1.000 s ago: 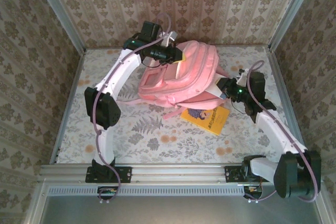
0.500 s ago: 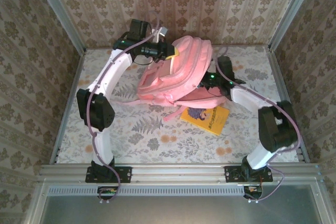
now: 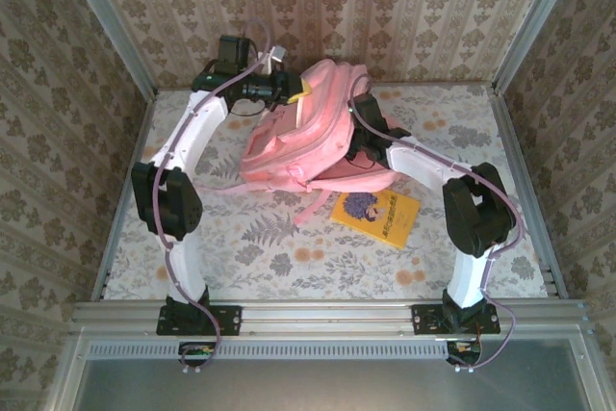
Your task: Pack the student bag
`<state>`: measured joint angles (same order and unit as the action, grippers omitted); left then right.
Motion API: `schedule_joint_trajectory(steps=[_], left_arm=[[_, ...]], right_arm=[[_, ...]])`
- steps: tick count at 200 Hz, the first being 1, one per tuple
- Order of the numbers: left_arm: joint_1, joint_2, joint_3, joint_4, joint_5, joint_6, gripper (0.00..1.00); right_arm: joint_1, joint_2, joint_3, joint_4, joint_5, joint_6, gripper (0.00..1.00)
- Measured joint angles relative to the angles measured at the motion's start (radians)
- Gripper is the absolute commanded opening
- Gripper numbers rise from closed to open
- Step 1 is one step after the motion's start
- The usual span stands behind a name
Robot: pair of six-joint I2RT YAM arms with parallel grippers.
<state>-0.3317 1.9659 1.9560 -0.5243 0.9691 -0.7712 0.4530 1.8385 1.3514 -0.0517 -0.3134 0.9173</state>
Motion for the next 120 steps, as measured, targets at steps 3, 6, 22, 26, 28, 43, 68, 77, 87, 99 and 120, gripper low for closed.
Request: schedule_joint_trajectory(steps=[3,6,22,26,28,43,68,77,87,99,120], left_arm=[[0.002,0.0,-0.001,0.001,0.0,-0.001,0.0],[0.003,-0.002,-0.002,0.002,0.0,-0.002,0.0],[0.014,-0.013,-0.022,0.014,-0.001,-0.016,0.0],[0.019,-0.017,-0.029,0.02,-0.002,-0.02,0.0],[0.021,-0.02,-0.032,0.022,-0.003,-0.022,0.0],[0.041,-0.04,-0.058,0.038,-0.01,-0.024,0.0],[0.067,-0.082,-0.103,0.038,-0.019,-0.021,0.0],[0.072,-0.104,-0.128,0.039,-0.035,-0.018,0.0],[0.079,-0.128,-0.158,0.039,-0.052,-0.011,0.0],[0.089,-0.15,-0.182,0.039,-0.093,0.002,0.0],[0.106,-0.162,-0.195,0.03,-0.155,0.036,0.0]], right_arm=[[-0.001,-0.005,-0.003,-0.003,0.0,-0.003,0.9],[-0.003,-0.01,-0.006,-0.006,0.0,-0.008,0.91],[-0.009,-0.048,-0.022,-0.021,-0.005,-0.04,0.93],[-0.011,-0.059,-0.028,-0.022,-0.009,-0.05,0.93],[-0.011,-0.066,-0.031,-0.023,-0.01,-0.053,0.93],[-0.018,-0.119,-0.057,-0.03,-0.018,-0.08,0.93],[-0.032,-0.219,-0.122,-0.053,-0.007,-0.12,0.92],[-0.045,-0.269,-0.159,-0.074,0.014,-0.135,0.92],[-0.061,-0.321,-0.2,-0.107,0.046,-0.15,0.92],[-0.089,-0.404,-0.261,-0.141,0.09,-0.167,0.92],[-0.146,-0.568,-0.373,-0.189,0.177,-0.188,0.92]])
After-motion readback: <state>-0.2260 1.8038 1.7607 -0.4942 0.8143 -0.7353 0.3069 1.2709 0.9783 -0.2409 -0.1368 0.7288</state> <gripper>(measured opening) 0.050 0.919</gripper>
